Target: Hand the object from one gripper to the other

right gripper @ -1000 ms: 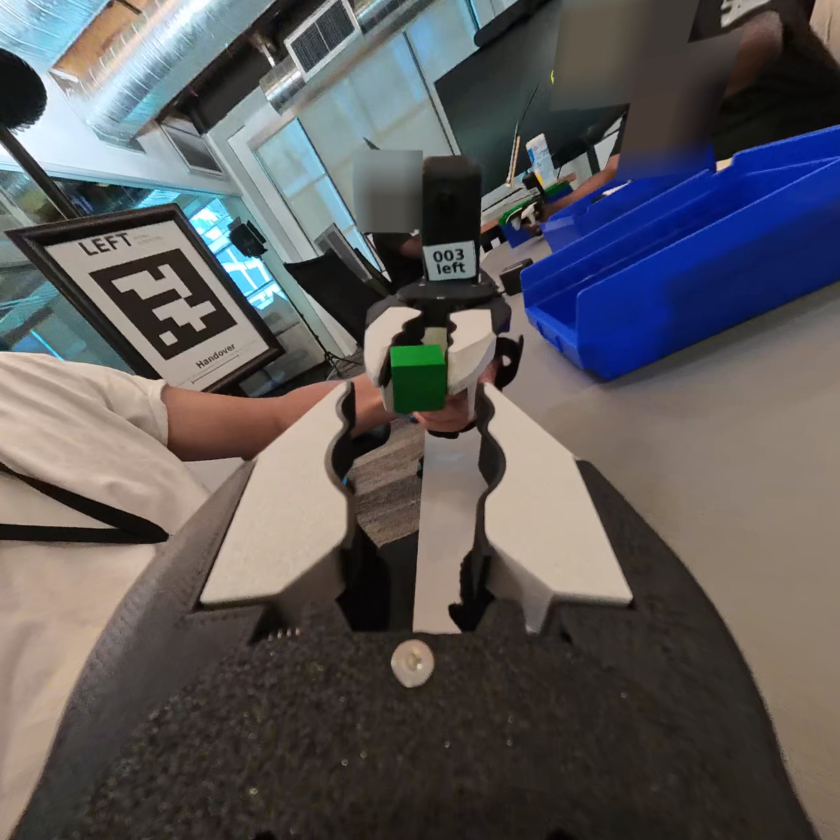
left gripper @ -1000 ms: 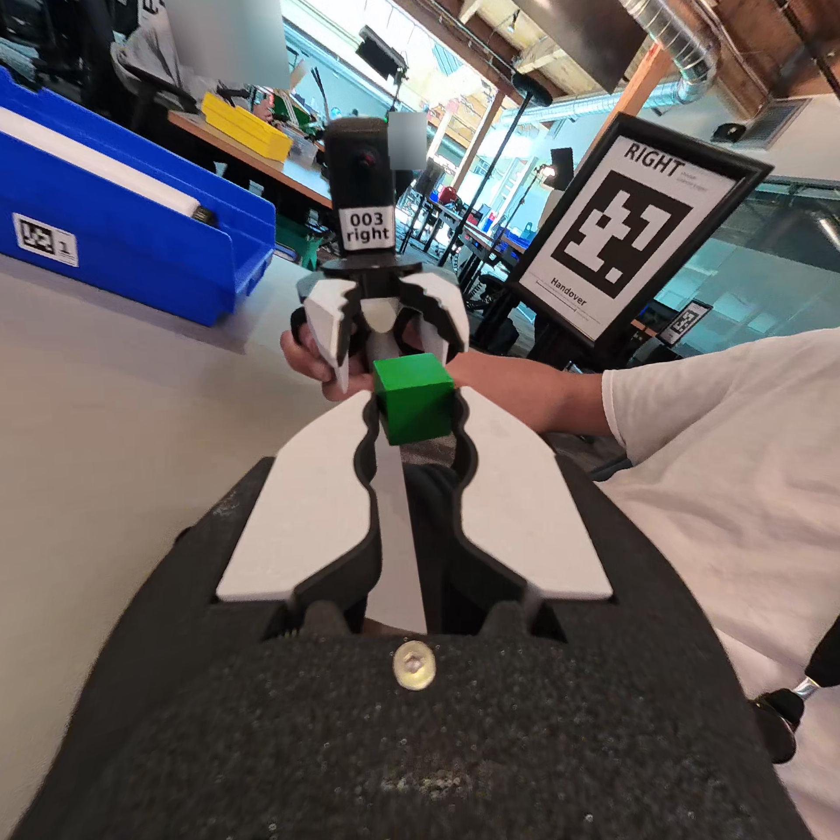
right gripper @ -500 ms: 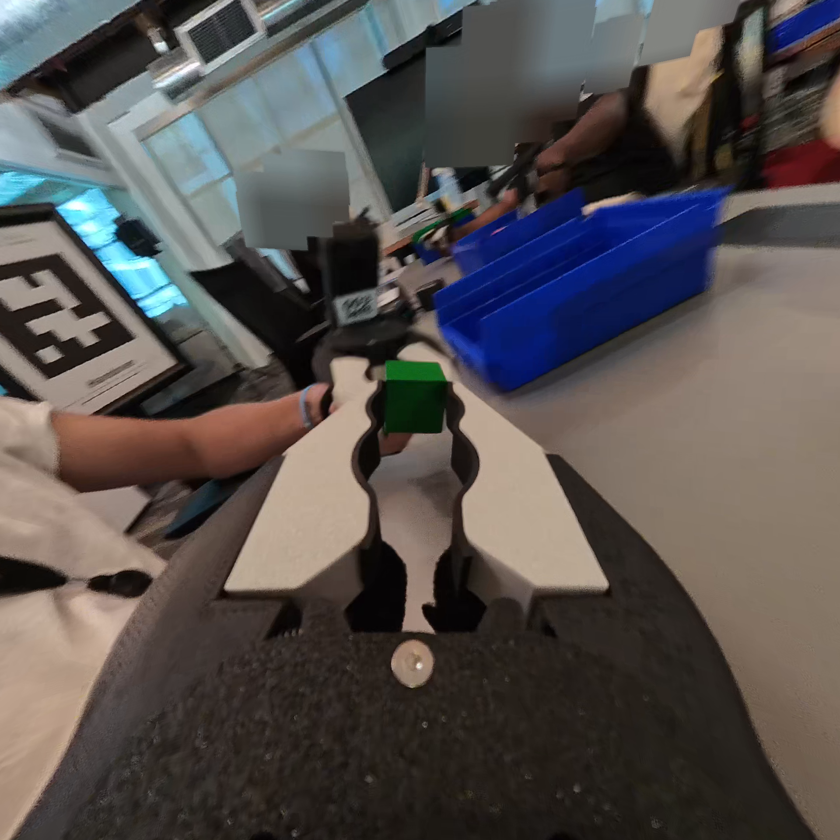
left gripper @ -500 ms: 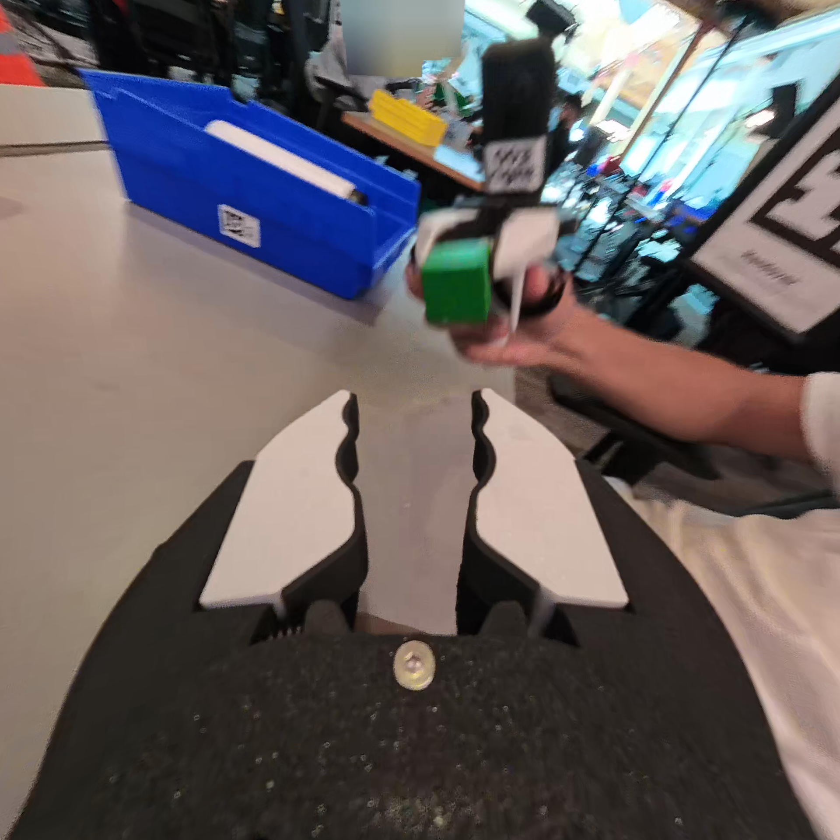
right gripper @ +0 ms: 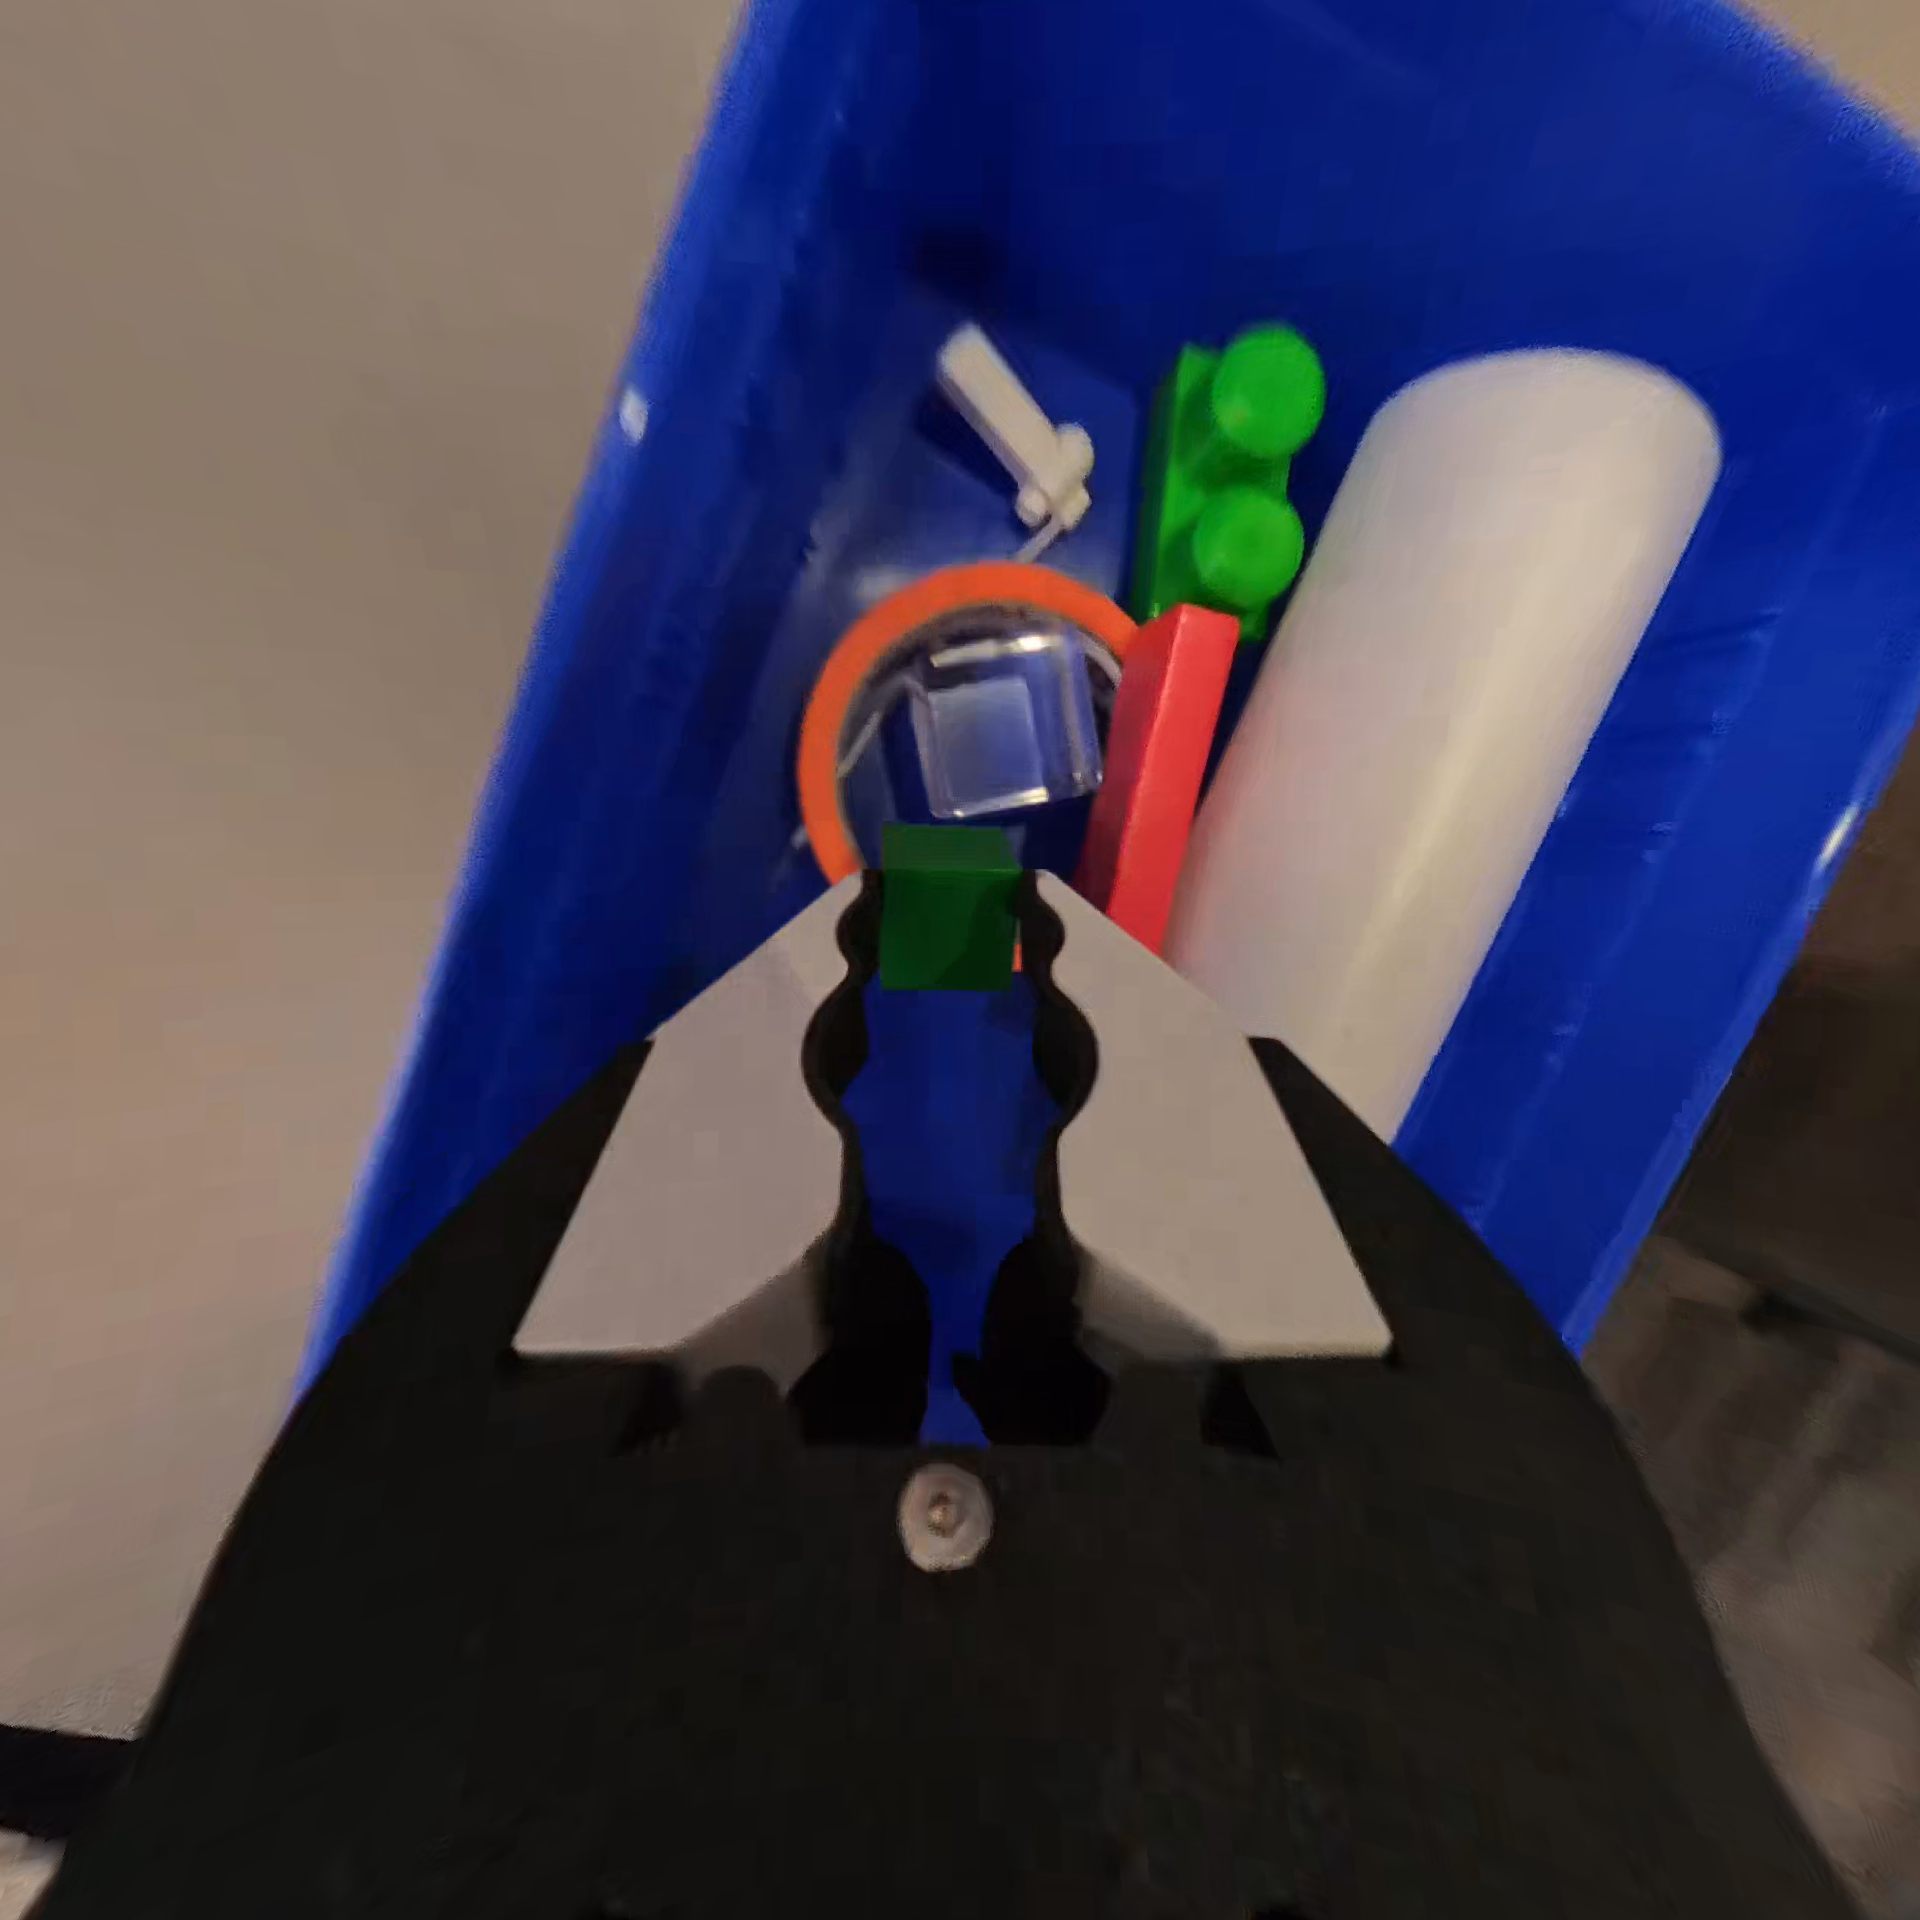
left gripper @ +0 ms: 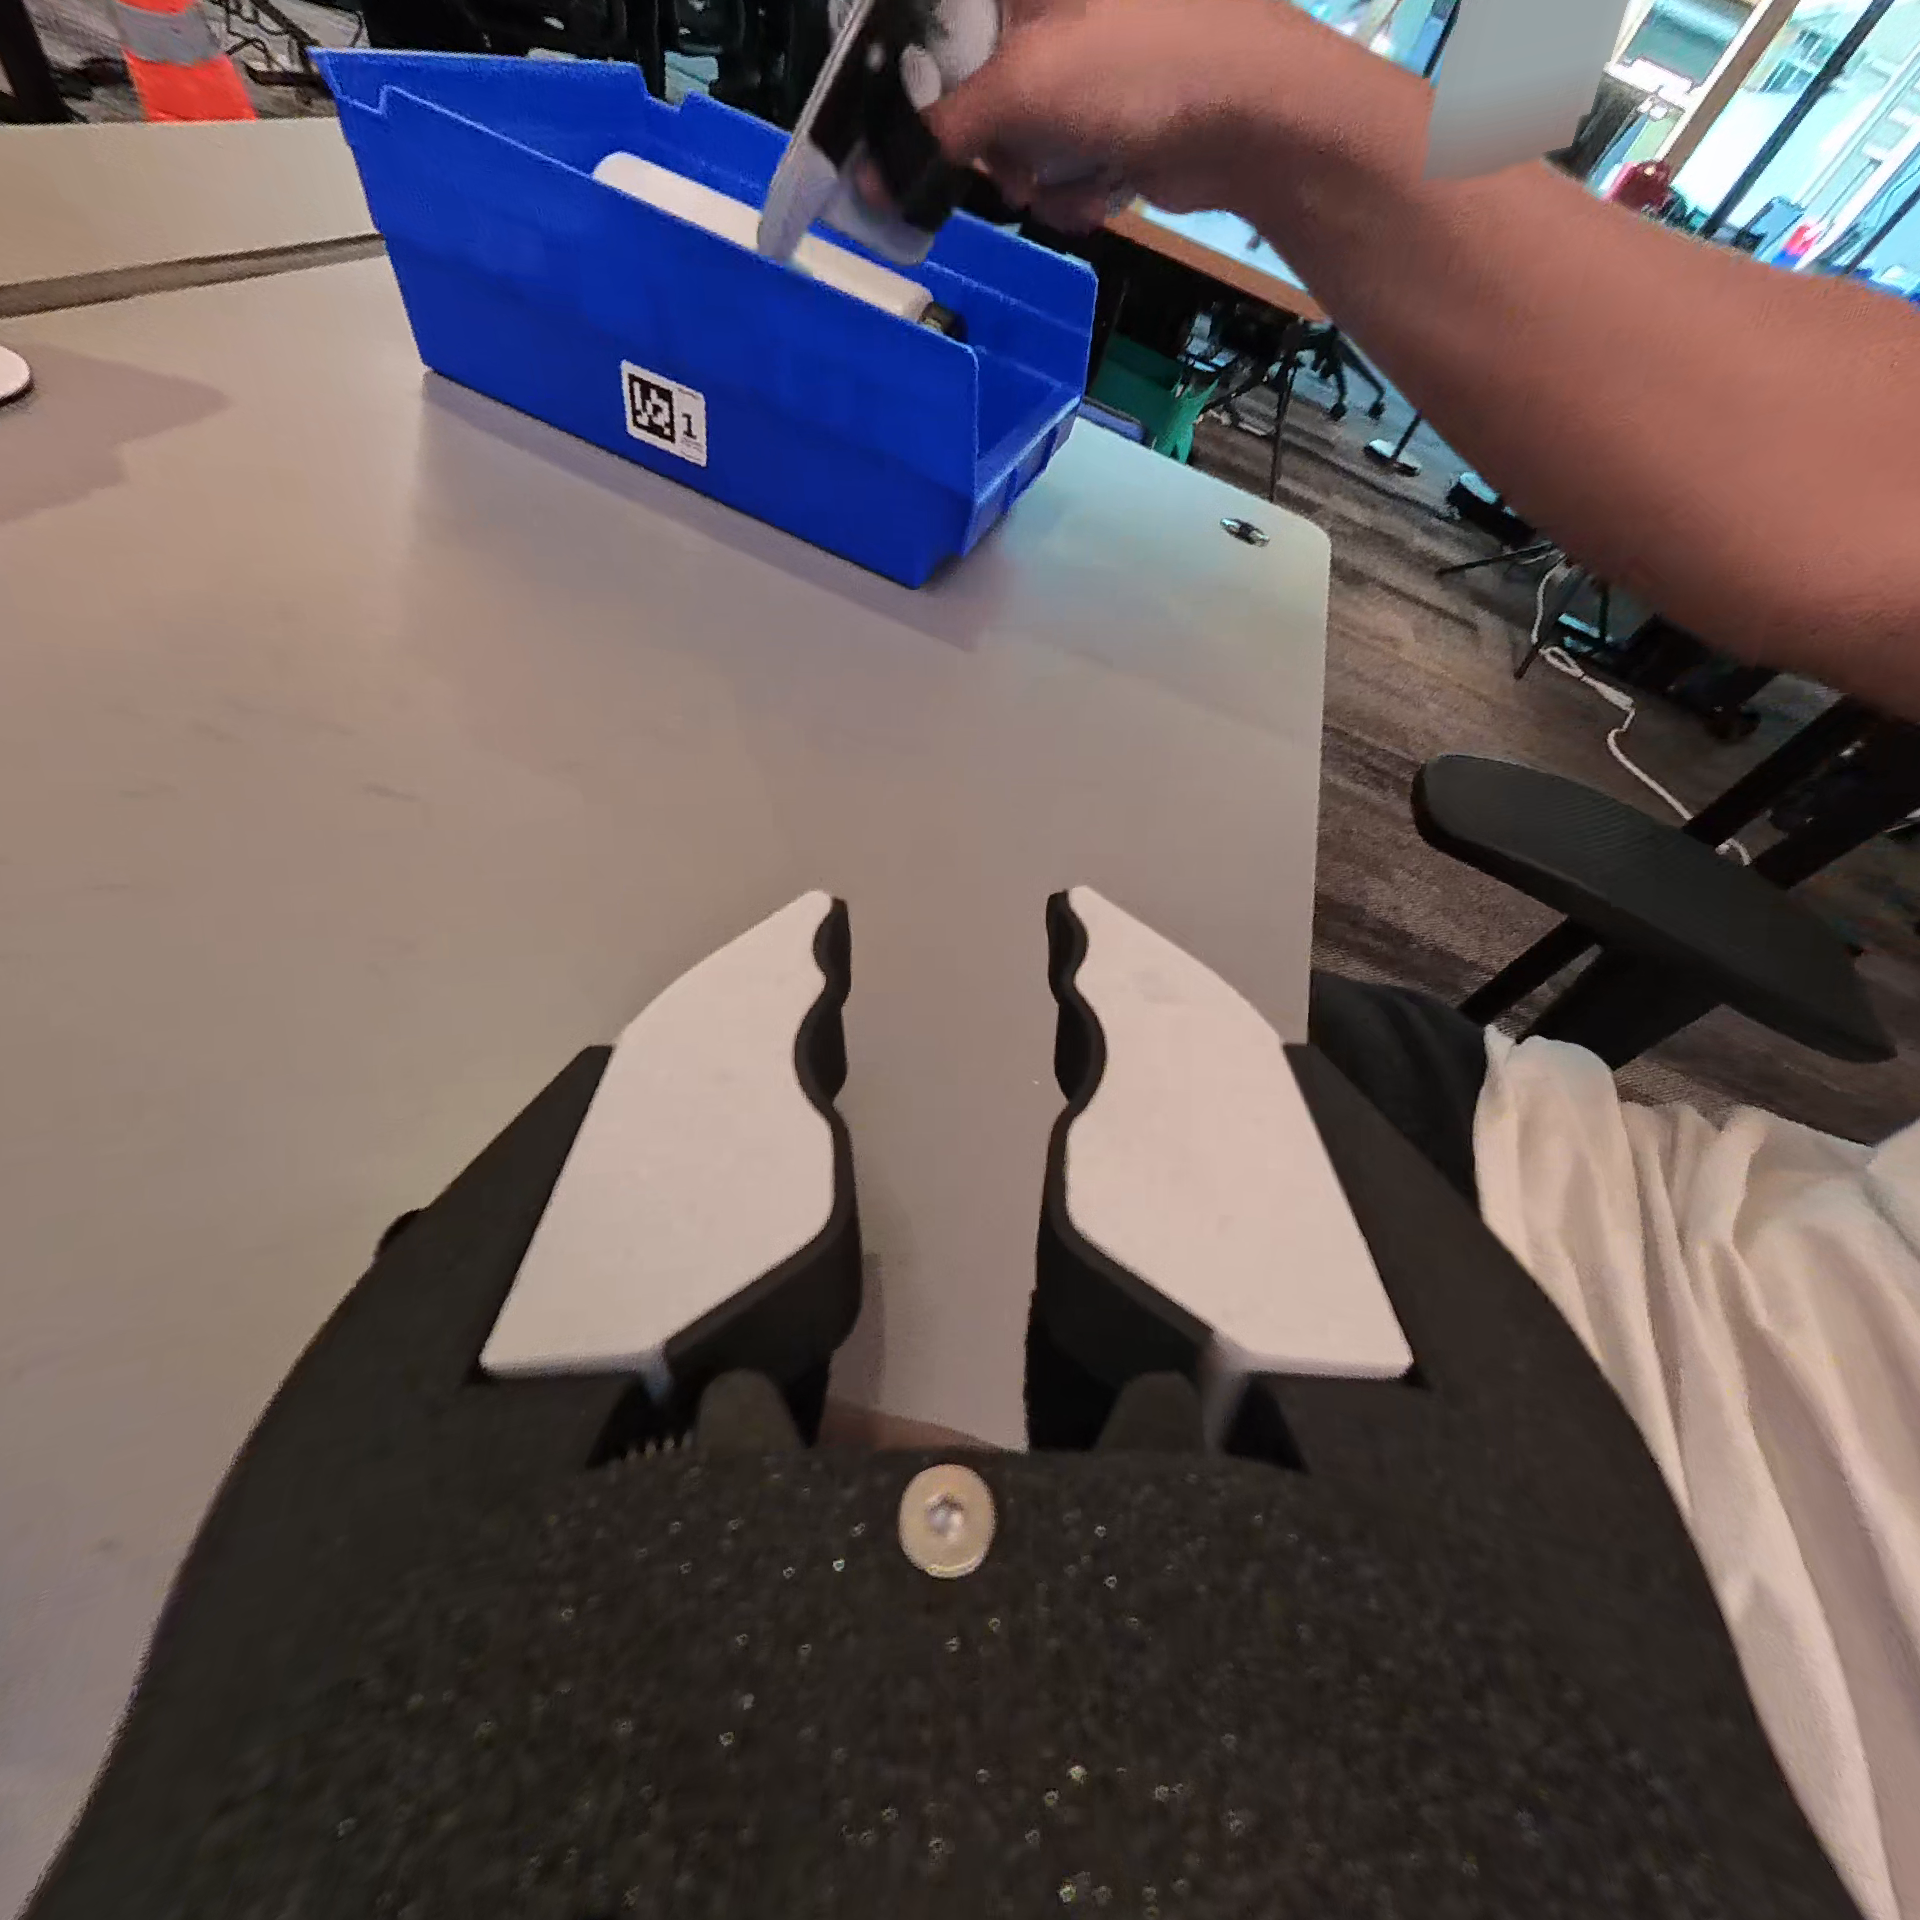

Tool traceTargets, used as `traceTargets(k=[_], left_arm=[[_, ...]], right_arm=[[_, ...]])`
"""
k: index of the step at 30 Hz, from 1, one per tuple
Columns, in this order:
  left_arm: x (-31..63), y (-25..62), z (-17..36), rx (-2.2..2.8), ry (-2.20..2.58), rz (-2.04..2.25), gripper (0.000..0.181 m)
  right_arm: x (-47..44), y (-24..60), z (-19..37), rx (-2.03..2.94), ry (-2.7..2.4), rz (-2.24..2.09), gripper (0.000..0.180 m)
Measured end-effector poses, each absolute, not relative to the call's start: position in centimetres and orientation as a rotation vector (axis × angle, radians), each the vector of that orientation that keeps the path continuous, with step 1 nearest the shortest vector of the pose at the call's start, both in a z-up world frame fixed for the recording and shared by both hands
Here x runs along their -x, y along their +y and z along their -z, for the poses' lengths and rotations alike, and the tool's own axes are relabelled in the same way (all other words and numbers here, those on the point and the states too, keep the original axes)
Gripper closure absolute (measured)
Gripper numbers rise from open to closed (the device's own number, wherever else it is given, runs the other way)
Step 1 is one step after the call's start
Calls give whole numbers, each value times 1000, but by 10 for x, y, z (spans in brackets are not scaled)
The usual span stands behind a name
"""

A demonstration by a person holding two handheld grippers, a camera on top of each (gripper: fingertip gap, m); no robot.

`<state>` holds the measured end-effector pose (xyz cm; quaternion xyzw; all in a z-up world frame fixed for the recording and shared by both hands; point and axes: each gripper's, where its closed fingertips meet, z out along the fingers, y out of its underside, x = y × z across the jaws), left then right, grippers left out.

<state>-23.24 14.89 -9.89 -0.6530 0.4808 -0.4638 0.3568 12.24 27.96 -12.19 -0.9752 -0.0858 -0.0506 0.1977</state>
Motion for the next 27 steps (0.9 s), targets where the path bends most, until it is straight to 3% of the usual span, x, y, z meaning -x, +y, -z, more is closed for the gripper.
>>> traceTargets(k=[9,14,19,23,27], left_arm=[[239,163,107,1802,1201,1034,144],[254,178,90,1859,1094,1040,141],[321,237,40,1858,932,861,132],[402,319,79,2192,771,514,126],[435,381,121,2456,635,425,128]], right_arm=[[-141,288,177,2834,-320,357,147],[-125,276,134,2584,-238,248,128],[-21,216,32,2081,-243,-191,129],[103,158,52,2019,-375,-712,130],[170,144,86,1937,-406,-973,137]])
